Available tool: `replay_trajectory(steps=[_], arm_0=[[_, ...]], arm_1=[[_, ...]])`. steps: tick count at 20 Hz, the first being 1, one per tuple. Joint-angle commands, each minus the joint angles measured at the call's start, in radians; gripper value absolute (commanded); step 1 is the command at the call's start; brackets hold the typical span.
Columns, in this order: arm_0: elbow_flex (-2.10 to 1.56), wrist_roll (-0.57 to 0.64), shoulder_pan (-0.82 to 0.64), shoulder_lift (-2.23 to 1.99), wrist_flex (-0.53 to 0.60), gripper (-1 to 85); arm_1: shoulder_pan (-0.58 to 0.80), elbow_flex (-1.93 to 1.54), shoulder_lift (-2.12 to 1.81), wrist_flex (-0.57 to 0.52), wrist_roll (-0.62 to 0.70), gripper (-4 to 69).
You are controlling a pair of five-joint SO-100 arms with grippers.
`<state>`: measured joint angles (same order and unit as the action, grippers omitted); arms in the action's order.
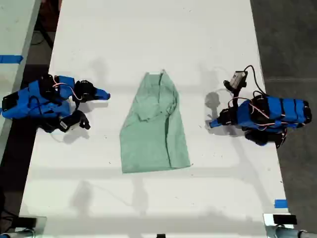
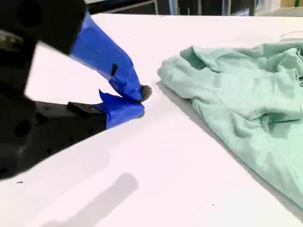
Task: Fold t shirt
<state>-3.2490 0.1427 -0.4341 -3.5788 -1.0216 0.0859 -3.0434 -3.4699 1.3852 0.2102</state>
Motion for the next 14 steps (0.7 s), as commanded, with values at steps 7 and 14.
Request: replay_trajectory(steps=[7,14], arm_0=[[-0.006,-0.348,0.287,-0.009,0.097,-0.3],[0.591,-0.466,0.509,0.969,0.086,-0.3]], arm_1=[[-0.003,-0.055,-0.014,-0.023,0.009,1.7],[0.002,-0.055,-0.014,-0.023,0.012,1.7]])
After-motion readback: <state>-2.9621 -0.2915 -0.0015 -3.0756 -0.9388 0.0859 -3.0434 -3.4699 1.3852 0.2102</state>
